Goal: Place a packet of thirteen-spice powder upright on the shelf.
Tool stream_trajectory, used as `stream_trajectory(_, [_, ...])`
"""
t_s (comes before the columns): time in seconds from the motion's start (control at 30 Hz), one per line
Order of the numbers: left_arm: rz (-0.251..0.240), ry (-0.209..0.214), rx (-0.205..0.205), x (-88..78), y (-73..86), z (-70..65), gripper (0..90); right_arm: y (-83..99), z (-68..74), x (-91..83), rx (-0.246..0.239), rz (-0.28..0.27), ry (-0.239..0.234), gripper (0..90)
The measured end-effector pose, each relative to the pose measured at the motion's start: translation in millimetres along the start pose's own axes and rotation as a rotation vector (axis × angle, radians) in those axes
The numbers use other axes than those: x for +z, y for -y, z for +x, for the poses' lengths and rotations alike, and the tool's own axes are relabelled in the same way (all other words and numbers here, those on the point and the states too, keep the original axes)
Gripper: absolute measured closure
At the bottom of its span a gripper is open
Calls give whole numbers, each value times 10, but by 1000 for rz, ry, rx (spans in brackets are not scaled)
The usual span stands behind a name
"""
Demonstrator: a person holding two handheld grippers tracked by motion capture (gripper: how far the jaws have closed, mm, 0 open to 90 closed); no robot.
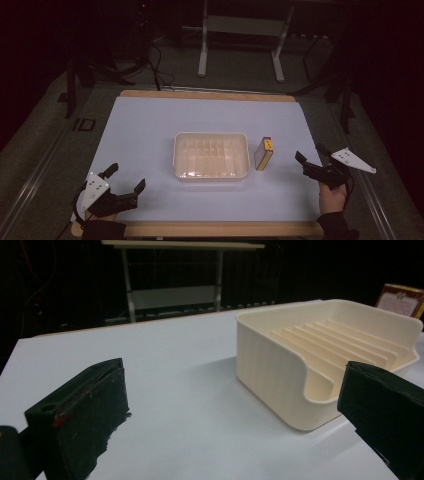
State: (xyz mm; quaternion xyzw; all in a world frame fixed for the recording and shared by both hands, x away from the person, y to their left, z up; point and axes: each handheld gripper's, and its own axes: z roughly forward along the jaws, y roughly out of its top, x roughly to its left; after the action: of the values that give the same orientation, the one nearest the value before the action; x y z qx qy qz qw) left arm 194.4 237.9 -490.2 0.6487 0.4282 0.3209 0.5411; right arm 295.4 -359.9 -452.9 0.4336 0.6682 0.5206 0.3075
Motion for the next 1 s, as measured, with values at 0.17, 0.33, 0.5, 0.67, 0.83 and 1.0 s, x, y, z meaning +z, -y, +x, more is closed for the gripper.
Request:
stream_trajectory(0.17, [-5, 3, 11, -24, -12, -35, 1, -5, -17, -16, 4, 0, 0, 139])
stream_trajectory(0.33, [3, 5, 8, -15, -9, -35, 1, 21, -53, -1, 11, 30, -5, 139])
stream_trajectory(0.5, [6, 4, 8, -17, -8, -33, 1, 13, -99, 17, 12, 48, -11, 139])
stream_trajectory(0.67, [19, 16, 16, -8, -3, -51, 1, -51, -91, 11, -47, 59, -52, 139])
stream_trajectory(0.83, [24, 26, 27, -1, -4, -65, 1, -123, -126, -11, -83, 64, -137, 139])
stream_trajectory(1.0, [31, 31, 30, 7, -2, -66, 1, -207, -202, -1, -126, 127, -326, 141])
